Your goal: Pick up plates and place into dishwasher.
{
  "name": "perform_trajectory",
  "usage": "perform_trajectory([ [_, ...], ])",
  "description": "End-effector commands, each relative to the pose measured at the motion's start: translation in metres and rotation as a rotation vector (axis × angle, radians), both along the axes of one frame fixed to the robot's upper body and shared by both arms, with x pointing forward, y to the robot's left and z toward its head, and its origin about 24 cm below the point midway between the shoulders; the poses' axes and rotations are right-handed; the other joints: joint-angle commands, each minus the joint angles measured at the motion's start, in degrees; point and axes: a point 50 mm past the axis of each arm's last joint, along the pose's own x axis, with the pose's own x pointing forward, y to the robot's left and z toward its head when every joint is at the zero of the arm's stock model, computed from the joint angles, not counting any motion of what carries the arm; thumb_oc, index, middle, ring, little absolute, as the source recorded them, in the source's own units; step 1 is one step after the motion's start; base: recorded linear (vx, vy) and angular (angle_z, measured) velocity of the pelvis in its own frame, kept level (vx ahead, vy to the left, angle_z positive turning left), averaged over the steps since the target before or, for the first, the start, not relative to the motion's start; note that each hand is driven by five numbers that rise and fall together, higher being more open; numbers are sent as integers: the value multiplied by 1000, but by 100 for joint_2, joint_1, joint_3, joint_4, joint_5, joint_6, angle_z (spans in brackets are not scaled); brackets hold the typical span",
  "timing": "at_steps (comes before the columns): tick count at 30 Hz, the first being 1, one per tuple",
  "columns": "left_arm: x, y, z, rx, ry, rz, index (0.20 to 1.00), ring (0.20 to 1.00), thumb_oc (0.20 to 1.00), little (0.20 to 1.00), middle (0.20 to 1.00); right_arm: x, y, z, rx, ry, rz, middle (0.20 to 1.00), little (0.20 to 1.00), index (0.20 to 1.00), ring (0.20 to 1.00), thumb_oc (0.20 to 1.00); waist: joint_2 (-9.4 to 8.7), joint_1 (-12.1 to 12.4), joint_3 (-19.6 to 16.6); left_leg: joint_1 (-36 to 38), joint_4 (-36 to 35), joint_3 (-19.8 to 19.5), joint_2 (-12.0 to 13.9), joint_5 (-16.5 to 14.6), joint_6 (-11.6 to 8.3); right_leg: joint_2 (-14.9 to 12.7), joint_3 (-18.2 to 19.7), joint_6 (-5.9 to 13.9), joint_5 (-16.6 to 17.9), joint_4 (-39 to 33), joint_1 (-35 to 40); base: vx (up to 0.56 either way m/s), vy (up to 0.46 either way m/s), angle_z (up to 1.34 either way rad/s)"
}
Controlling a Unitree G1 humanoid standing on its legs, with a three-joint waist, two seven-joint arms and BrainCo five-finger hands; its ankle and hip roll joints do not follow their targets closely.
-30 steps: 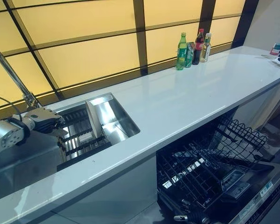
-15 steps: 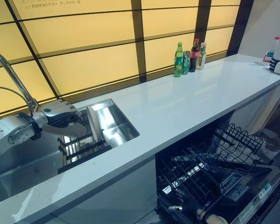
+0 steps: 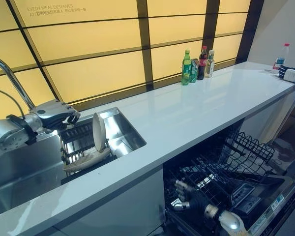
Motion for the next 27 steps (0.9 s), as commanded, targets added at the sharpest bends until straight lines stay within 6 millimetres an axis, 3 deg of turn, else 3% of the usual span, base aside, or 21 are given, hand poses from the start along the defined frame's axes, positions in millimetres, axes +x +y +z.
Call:
perform_trajectory([
  [1, -6, 31, 34, -9, -119, 122, 200, 200, 200, 200, 200, 28, -8, 52, 53, -256, 12, 1000, 1000, 1000, 1000, 1000, -94, 6, 205, -71, 46, 344, -581, -306, 403, -214, 63, 644, -342, 29, 155, 0, 0, 0],
  [4, -6, 41, 21, -102, -3, 220, 200, 200, 200, 200, 200, 34, -12, 62, 73, -287, -16, 1000, 1000, 1000, 1000, 1000, -82, -13, 203, -61, 46, 366, -579, -303, 412, -219, 71, 647, -338, 29, 158, 0, 0, 0],
  [5, -6, 46, 13, -190, 65, 282, 674, 674, 674, 674, 674, 35, -13, 62, 69, -292, -32, 1000, 1000, 1000, 1000, 1000, -84, -9, 205, -60, 46, 368, -582, -300, 417, -219, 72, 647, -338, 29, 157, 14, 13, -5],
  [6, -6, 48, 7, -229, 100, 310, 784, 784, 784, 784, 784, 36, -13, 62, 67, -292, -35, 1000, 1000, 1000, 1000, 1000, -80, -12, 209, -57, 46, 365, -582, -300, 420, -218, 73, 648, -340, 29, 160, 14, 12, -5],
  [7, -5, 52, -3, -307, 165, 353, 1000, 1000, 1000, 1000, 1000, 36, -13, 61, 66, -286, -38, 1000, 1000, 1000, 1000, 1000, -85, -15, 212, -58, 46, 360, -583, -296, 424, -218, 76, 648, -342, 29, 160, 17, 14, -4],
  [10, -9, 57, -20, -462, 306, 403, 1000, 1000, 1000, 1000, 1000, 33, -14, 57, 56, -253, -40, 1000, 1000, 1000, 1000, 1000, -84, -33, 227, -61, 46, 367, -581, -282, 427, -223, 80, 659, -337, 29, 155, 3, 4, -1],
  [13, -13, 58, -21, -555, 378, 394, 1000, 1000, 1000, 1000, 1000, 31, -18, 54, 47, -233, -52, 1000, 1000, 1000, 1000, 1000, -81, -31, 245, -72, 46, 370, -580, -273, 425, -233, 69, 672, -328, 29, 142, 7, 15, -5],
  [27, -21, 46, -21, -586, 484, 332, 1000, 1000, 1000, 1000, 1000, 20, -29, 37, 32, -174, -100, 1000, 1000, 1000, 1000, 1000, -118, 58, 323, -106, 46, 351, -590, -256, 417, -261, -37, 685, -323, 29, 142, 1, 2, -1],
])
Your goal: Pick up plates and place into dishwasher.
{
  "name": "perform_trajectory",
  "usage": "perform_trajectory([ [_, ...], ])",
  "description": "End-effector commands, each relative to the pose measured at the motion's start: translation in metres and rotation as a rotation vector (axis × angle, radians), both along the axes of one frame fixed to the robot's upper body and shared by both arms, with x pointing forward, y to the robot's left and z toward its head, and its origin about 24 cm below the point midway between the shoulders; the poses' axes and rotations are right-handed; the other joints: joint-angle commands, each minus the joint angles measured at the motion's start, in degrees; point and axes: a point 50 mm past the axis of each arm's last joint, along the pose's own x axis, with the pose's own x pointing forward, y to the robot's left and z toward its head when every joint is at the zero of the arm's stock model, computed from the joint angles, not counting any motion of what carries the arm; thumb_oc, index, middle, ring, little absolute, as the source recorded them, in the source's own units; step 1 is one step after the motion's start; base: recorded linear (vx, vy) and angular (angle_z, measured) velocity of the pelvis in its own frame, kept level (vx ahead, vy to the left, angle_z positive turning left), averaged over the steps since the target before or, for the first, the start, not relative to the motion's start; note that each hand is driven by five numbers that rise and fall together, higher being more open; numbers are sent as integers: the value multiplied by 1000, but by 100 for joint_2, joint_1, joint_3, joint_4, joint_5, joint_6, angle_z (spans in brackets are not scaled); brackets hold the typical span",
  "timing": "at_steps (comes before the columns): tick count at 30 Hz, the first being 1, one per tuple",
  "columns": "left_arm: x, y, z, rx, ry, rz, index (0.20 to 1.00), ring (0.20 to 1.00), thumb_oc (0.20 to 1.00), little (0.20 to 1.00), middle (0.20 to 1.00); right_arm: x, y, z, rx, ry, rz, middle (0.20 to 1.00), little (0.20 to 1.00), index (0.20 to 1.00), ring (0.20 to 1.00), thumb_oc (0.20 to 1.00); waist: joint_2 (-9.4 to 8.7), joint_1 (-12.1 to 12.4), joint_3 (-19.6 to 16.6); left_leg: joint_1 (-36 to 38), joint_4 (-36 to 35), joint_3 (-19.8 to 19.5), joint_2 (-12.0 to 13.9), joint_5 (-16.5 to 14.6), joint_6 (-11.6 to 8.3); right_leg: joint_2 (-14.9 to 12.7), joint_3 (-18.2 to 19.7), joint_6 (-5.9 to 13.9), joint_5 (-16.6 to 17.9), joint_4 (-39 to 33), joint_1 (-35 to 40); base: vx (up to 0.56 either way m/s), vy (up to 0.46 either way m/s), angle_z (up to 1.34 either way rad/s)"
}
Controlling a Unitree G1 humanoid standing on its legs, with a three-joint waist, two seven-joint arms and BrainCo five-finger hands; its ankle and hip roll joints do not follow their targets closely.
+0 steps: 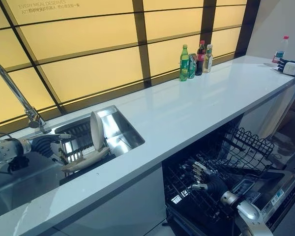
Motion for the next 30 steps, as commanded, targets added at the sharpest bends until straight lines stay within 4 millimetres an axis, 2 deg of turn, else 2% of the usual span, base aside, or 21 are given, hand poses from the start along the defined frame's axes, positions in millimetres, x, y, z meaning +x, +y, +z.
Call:
perform_trajectory([
  [1, 5, 6, 41, -6, -139, 12, 1000, 1000, 1000, 1000, 1000, 12, 1, 17, 18, -111, 15, 1000, 1000, 1000, 1000, 1000, -189, 81, 182, -94, 46, 229, -597, -256, 418, -263, -87, 653, -347, 54, 207, 0, 0, 0],
  [9, 3, -2, 35, 53, -81, -39, 1000, 1000, 1000, 1000, 1000, 11, 0, 15, 17, -102, -4, 1000, 1000, 1000, 1000, 1000, -211, 110, 220, -111, 46, 212, -600, -247, 418, -269, -133, 660, -336, 54, 201, 0, 0, 0],
  [22, -4, -3, 45, 224, 3, -77, 1000, 1000, 1000, 1000, 1000, 7, -3, 12, 16, -84, -19, 1000, 1000, 1000, 1000, 1000, -185, 166, 244, -109, 46, 186, -603, -250, 407, -282, -210, 683, -339, 54, 225, 0, 0, 0],
  [24, -3, -4, 47, 245, -18, -88, 1000, 1000, 1000, 1000, 1000, 7, -2, 11, 20, -85, -20, 1000, 1000, 1000, 1000, 1000, -185, 175, 240, -115, 46, 178, -604, -244, 402, -286, -224, 687, -336, 54, 224, 0, 0, 0],
  [27, 1, -6, 50, 307, -148, -105, 1000, 1000, 1000, 1000, 1000, 8, 1, 10, 31, -92, -27, 1000, 1000, 1000, 1000, 1000, -201, 177, 231, -123, 46, 168, -608, -244, 403, -290, -241, 683, -338, 54, 221, 0, 0, 0],
  [30, 3, -7, 45, 312, -224, -113, 1000, 1000, 1000, 1000, 1000, 8, 2, 9, 36, -94, -30, 1000, 1000, 1000, 1000, 1000, -231, 184, 223, -130, 46, 156, -608, -247, 404, -287, -236, 674, -342, 54, 214, 0, 0, 0],
])
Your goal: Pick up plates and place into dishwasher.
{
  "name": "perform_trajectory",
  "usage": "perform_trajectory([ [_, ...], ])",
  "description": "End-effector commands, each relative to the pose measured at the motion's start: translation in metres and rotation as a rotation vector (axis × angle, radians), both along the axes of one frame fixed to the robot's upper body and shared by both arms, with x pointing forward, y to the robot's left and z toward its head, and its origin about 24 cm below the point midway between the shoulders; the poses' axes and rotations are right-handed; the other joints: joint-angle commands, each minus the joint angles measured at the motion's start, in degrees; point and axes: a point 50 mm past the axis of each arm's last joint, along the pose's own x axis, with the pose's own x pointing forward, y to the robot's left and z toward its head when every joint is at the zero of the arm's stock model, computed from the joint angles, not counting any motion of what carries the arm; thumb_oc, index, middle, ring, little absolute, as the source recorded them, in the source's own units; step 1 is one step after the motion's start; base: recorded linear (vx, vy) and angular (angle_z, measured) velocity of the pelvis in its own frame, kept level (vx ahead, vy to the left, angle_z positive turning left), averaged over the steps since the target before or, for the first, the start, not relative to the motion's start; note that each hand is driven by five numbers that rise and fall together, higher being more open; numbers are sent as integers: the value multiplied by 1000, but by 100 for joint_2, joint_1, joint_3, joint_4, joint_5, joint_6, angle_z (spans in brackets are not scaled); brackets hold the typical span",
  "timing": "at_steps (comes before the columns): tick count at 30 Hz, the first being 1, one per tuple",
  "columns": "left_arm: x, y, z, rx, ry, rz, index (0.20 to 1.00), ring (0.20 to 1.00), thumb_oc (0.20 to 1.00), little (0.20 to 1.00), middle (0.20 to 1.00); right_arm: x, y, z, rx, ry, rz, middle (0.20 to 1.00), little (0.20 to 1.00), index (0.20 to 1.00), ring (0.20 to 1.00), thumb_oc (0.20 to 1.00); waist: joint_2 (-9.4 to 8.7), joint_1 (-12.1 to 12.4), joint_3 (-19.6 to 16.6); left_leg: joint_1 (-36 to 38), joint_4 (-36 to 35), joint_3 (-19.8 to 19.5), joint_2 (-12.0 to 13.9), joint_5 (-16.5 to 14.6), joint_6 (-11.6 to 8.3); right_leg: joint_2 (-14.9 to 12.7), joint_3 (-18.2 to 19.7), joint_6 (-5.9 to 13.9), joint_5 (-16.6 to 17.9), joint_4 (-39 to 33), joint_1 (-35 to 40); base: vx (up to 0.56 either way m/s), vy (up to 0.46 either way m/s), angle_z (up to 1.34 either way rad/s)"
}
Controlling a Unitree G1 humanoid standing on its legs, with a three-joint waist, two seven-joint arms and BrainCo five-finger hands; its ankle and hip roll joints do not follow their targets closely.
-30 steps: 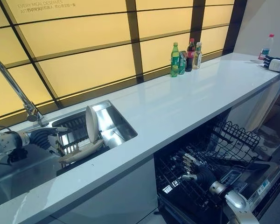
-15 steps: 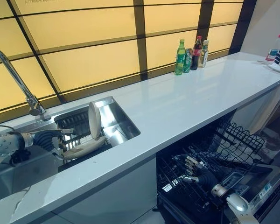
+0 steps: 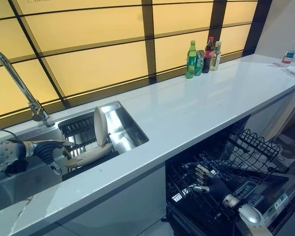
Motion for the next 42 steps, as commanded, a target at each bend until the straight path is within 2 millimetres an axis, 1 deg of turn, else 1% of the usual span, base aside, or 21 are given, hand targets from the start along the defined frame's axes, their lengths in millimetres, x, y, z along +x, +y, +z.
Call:
perform_trajectory([
  [1, 7, 11, 31, 82, -249, -1, 1000, 1000, 1000, 1000, 1000, 10, 6, 14, 46, -114, 11, 1000, 1000, 1000, 1000, 1000, -151, 51, 120, -81, 45, 176, -580, -252, 403, -239, -153, 669, -342, 55, 226, 0, 0, 0],
  [3, 7, 12, 24, 74, -278, 4, 1000, 1000, 1000, 1000, 1000, 10, 6, 14, 45, -114, 9, 1000, 1000, 1000, 1000, 1000, -172, 47, 127, -87, 45, 167, -577, -252, 405, -235, -148, 661, -340, 55, 221, 0, 0, 0],
  [7, 7, 14, -1, 49, -313, 22, 1000, 1000, 1000, 1000, 1000, 13, 8, 14, 46, -118, 13, 1000, 1000, 1000, 1000, 1000, -214, 5, 144, -82, 45, 162, -576, -255, 414, -219, -100, 639, -333, 55, 210, 0, 0, 0],
  [8, 7, 14, -2, 46, -316, 23, 1000, 1000, 1000, 1000, 1000, 13, 8, 15, 45, -118, 12, 1000, 1000, 1000, 1000, 1000, -215, 6, 145, -82, 45, 164, -576, -255, 415, -218, -96, 638, -332, 55, 208, 0, 0, 0],
  [9, 8, 14, -10, 41, -322, 30, 1000, 1000, 1000, 1000, 1000, 15, 7, 15, 46, -119, 14, 1000, 1000, 1000, 1000, 1000, -226, -11, 152, -76, 45, 171, -573, -259, 416, -213, -80, 632, -331, 55, 208, 0, 0, 0],
  [11, 7, 15, -22, 17, -306, 50, 1000, 1000, 1000, 1000, 1000, 17, 8, 16, 42, -121, 15, 1000, 1000, 1000, 1000, 1000, -233, -38, 160, -66, 45, 186, -569, -260, 418, -211, -55, 630, -327, 55, 206, 0, 0, 0],
  [14, 7, 14, -31, 11, -270, 56, 1000, 1000, 1000, 1000, 1000, 18, 7, 18, 39, -125, 14, 1000, 1000, 1000, 1000, 1000, -241, -65, 167, -62, 45, 207, -560, -263, 417, -210, -35, 631, -329, 55, 203, 0, 0, 0],
  [15, 6, 14, -38, 5, -249, 64, 1000, 1000, 1000, 1000, 1000, 19, 6, 19, 37, -127, 13, 1000, 1000, 1000, 1000, 1000, -245, -81, 174, -65, 45, 210, -565, -261, 421, -207, -19, 636, -325, 55, 195, 0, 0, 0],
  [18, 4, 14, -46, -6, -188, 79, 1000, 1000, 1000, 1000, 1000, 20, 4, 19, 31, -125, 8, 1000, 1000, 1000, 1000, 1000, -240, -107, 188, -60, 45, 239, -559, -264, 423, -213, -6, 647, -326, 55, 191, 0, 0, 0],
  [20, 3, 13, -50, -6, -158, 86, 1000, 1000, 1000, 1000, 1000, 19, 3, 19, 36, -123, 4, 1000, 1000, 1000, 1000, 1000, -235, -123, 204, -55, 45, 251, -557, -261, 428, -213, 8, 651, -322, 55, 188, 0, 0, 0],
  [26, 3, 15, -50, 12, -183, 103, 1000, 1000, 1000, 1000, 1000, 18, 2, 19, 40, -118, 12, 1000, 1000, 1000, 1000, 1000, -229, -155, 221, -39, 45, 259, -562, -268, 436, -206, 33, 650, -329, 55, 198, 0, 0, 0],
  [30, 4, 19, -59, 60, -245, 128, 1000, 1000, 1000, 1000, 1000, 19, 3, 18, 39, -118, 22, 1000, 1000, 1000, 1000, 1000, -261, -174, 223, -48, 45, 261, -559, -263, 433, -210, 40, 650, -325, 55, 189, 0, 0, 0],
  [36, 8, 24, -71, 79, -310, 201, 1000, 1000, 1000, 1000, 1000, 22, 2, 18, 23, -112, 24, 1000, 1000, 1000, 1000, 1000, -304, -204, 241, -64, 45, 264, -553, -252, 428, -202, 78, 639, -315, 55, 170, 1, 5, 0],
  [42, 15, 25, -76, 42, -277, 274, 1000, 1000, 1000, 1000, 1000, 24, 4, 17, -5, -105, 33, 1000, 1000, 1000, 1000, 1000, -314, -269, 274, -84, 45, 298, -539, -237, 426, -193, 131, 633, -297, 55, 133, 2, 36, 1],
])
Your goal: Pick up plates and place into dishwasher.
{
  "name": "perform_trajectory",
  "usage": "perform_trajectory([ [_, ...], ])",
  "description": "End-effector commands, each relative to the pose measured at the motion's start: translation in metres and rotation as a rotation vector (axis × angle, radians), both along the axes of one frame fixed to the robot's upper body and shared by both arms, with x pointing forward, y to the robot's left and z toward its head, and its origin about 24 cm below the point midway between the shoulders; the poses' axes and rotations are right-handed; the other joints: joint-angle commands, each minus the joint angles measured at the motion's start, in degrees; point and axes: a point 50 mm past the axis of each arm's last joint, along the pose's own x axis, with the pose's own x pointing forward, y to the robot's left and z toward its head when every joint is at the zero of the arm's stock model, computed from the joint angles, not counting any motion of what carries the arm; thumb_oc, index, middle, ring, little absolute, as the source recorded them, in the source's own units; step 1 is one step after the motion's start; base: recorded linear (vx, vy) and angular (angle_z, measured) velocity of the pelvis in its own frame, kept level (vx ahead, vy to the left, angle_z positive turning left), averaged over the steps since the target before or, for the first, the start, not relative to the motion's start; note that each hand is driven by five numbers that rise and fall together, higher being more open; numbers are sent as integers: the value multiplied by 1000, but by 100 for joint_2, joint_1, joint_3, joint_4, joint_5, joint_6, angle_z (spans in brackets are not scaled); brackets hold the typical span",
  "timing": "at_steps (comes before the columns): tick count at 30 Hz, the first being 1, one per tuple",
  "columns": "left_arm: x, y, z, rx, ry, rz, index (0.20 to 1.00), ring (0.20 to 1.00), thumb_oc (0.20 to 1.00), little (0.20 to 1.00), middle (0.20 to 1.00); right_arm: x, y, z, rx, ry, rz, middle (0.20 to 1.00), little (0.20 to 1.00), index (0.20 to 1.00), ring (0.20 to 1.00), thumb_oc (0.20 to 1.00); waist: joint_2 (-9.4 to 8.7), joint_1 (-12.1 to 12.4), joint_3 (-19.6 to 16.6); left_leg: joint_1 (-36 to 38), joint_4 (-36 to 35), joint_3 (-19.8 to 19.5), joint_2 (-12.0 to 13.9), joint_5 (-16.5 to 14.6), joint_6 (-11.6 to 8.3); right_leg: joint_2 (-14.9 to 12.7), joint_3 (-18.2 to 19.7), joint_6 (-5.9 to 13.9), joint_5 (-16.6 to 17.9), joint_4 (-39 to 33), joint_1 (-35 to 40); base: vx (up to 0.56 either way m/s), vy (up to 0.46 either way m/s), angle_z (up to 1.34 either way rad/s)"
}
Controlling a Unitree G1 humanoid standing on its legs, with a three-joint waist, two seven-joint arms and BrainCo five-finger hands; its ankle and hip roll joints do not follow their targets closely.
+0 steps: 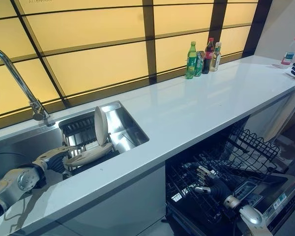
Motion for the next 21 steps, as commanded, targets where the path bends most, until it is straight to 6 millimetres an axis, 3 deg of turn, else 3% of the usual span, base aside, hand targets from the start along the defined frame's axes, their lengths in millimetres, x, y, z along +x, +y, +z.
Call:
perform_trajectory([
  [1, 18, 14, 12, 22, -51, 121, 1000, 1000, 1000, 1000, 1000, 26, 9, 22, -2, -124, 41, 1000, 1000, 1000, 1000, 1000, -235, -200, 243, -105, 46, 270, -520, -252, 411, -183, 68, 602, -317, 55, 154, 0, 47, -2],
  [3, 19, 15, 9, -20, -30, 155, 1000, 1000, 1000, 1000, 1000, 25, 9, 22, -5, -123, 43, 1000, 1000, 1000, 1000, 1000, -241, -236, 264, -106, 46, 290, -515, -252, 416, -178, 99, 604, -313, 55, 145, 5, 39, -5],
  [8, 20, 16, 3, -73, -3, 196, 711, 711, 711, 711, 711, 26, 8, 24, -18, -124, 41, 1000, 1000, 1000, 1000, 1000, -257, -290, 304, -124, 46, 316, -508, -249, 420, -166, 155, 611, -292, 55, 102, -8, 26, -9],
  [10, 22, 15, 0, -95, 14, 204, 529, 529, 529, 529, 529, 27, 8, 24, -21, -128, 40, 1000, 1000, 1000, 1000, 1000, -270, -314, 320, -129, 46, 339, -503, -253, 425, -160, 183, 610, -291, 55, 88, -16, 20, -11],
  [11, 22, 14, -1, -101, 21, 200, 482, 482, 482, 482, 482, 27, 8, 24, -22, -131, 39, 1000, 1000, 1000, 1000, 1000, -272, -319, 324, -131, 46, 351, -500, -252, 426, -158, 191, 613, -288, 55, 82, -12, 17, -9],
  [13, 23, 12, -2, -119, 29, 193, 228, 228, 228, 228, 228, 28, 8, 25, -22, -135, 36, 1000, 1000, 1000, 1000, 1000, -283, -327, 330, -127, 46, 363, -499, -255, 429, -153, 211, 614, -282, 55, 79, -5, 6, -7],
  [14, 24, 10, -2, -131, 31, 188, 200, 200, 200, 200, 200, 28, 9, 25, -22, -138, 35, 1000, 1000, 1000, 1000, 1000, -286, -336, 334, -122, 46, 364, -500, -257, 431, -152, 218, 615, -280, 55, 77, -5, 1, -12],
  [21, 29, 4, 1, -172, 40, 157, 200, 200, 200, 200, 200, 29, 10, 25, -20, -143, 38, 1000, 1000, 1000, 1000, 1000, -294, -351, 331, -111, 46, 406, -488, -265, 431, -155, 232, 624, -280, 55, 81, -4, -3, -9],
])
